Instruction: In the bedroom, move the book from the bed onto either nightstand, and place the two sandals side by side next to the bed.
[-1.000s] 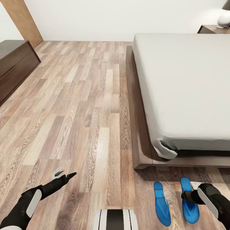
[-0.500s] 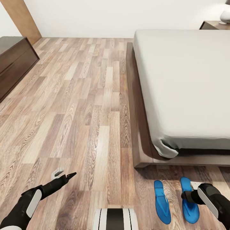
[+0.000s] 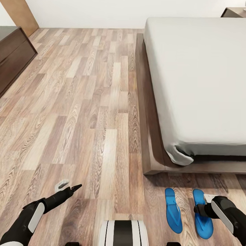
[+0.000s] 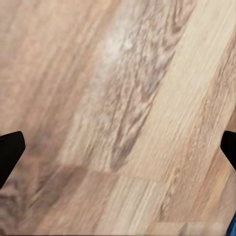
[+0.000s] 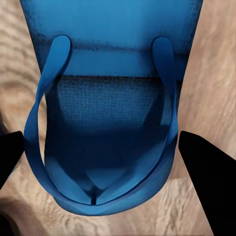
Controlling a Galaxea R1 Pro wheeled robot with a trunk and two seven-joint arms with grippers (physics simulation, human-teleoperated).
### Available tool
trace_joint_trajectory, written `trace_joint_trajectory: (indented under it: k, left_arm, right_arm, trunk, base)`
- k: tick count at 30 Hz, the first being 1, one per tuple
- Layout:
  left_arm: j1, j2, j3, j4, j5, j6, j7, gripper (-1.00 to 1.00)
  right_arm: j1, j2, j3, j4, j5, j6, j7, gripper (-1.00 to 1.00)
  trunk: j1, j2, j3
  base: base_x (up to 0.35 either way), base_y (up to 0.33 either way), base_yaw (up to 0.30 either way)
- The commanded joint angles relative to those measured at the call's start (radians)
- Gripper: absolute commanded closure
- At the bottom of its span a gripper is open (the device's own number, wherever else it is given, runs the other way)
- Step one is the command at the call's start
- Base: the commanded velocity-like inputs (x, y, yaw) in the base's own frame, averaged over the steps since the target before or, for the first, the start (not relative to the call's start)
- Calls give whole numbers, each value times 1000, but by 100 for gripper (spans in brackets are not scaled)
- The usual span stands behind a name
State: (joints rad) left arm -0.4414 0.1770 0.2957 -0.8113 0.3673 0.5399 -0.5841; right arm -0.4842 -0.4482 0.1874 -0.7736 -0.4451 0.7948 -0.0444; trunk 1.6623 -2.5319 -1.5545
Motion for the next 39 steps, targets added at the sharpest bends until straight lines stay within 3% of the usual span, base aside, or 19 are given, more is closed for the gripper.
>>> trace_joint_trajectory:
  k: [1, 31, 39]
  left_arm:
    - [0, 0, 2, 0, 5, 8, -2, -100]
    - [0, 1, 2, 0, 7, 11, -3, -100]
    - [0, 1, 2, -1, 8, 11, -5, -100]
  right_arm:
    - [-1, -1, 4, -1, -6, 3, -5, 100]
    - [-1, -1, 3, -1, -3, 4, -7, 100]
    - [-1, 3, 1, -82, -3, 1, -12, 100]
  trunk:
    - [0, -1, -5]
    - [14, -8, -121]
    - [14, -8, -121]
  base:
    - [0, 0, 0]
    - [0, 0, 0]
    - [0, 0, 0]
